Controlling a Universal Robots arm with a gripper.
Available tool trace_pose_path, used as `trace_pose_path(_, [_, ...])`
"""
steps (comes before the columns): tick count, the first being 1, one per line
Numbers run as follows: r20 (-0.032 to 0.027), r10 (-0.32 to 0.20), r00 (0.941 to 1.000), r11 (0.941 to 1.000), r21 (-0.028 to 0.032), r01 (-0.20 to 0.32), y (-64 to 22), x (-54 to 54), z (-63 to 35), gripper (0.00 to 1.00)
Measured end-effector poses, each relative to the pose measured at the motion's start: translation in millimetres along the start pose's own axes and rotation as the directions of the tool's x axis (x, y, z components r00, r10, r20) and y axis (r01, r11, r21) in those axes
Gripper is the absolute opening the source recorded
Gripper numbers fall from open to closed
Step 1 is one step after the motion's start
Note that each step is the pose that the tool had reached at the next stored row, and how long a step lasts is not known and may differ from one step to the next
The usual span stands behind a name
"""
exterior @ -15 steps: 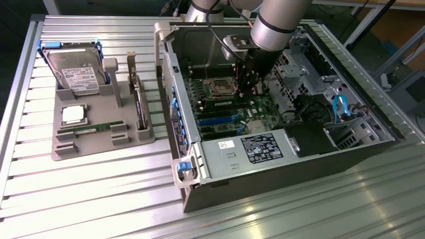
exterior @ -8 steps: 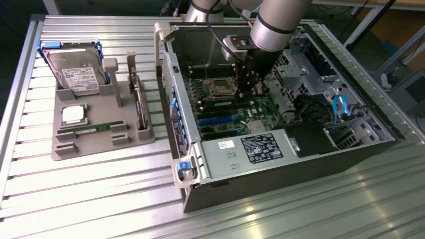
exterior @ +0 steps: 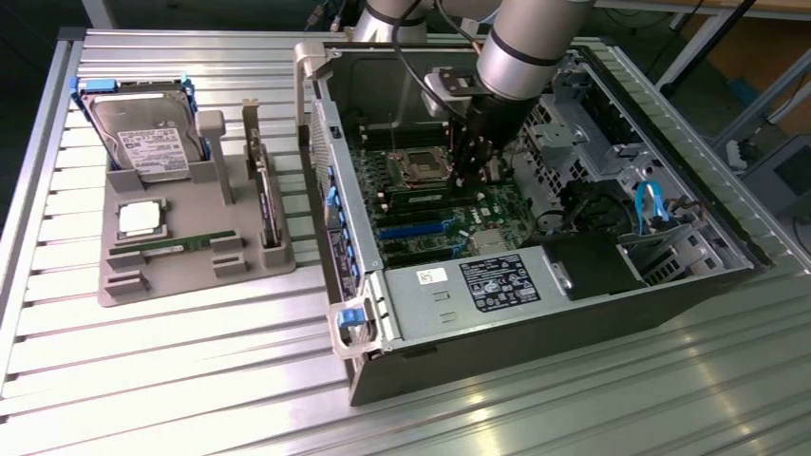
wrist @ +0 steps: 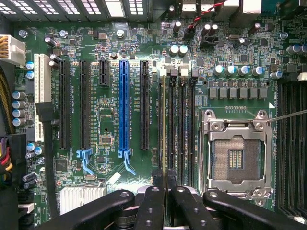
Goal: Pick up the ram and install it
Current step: 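Insert the ram into the slot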
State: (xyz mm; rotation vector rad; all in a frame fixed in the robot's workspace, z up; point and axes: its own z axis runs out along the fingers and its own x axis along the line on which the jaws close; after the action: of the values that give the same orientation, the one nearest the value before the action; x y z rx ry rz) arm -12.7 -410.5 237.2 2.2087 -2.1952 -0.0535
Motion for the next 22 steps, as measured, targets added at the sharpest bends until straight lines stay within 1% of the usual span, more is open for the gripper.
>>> trace_pose_path(8, [0.0009, 0.02, 0.9998, 0.9998, 0.0001, -0.02, 0.0, 0.0, 0.1, 0.12])
trace_pose_path(22, [0.0014, 0.021, 0.9998, 0.9998, 0.0001, -0.021, 0.0, 1.7, 0.4, 0.12])
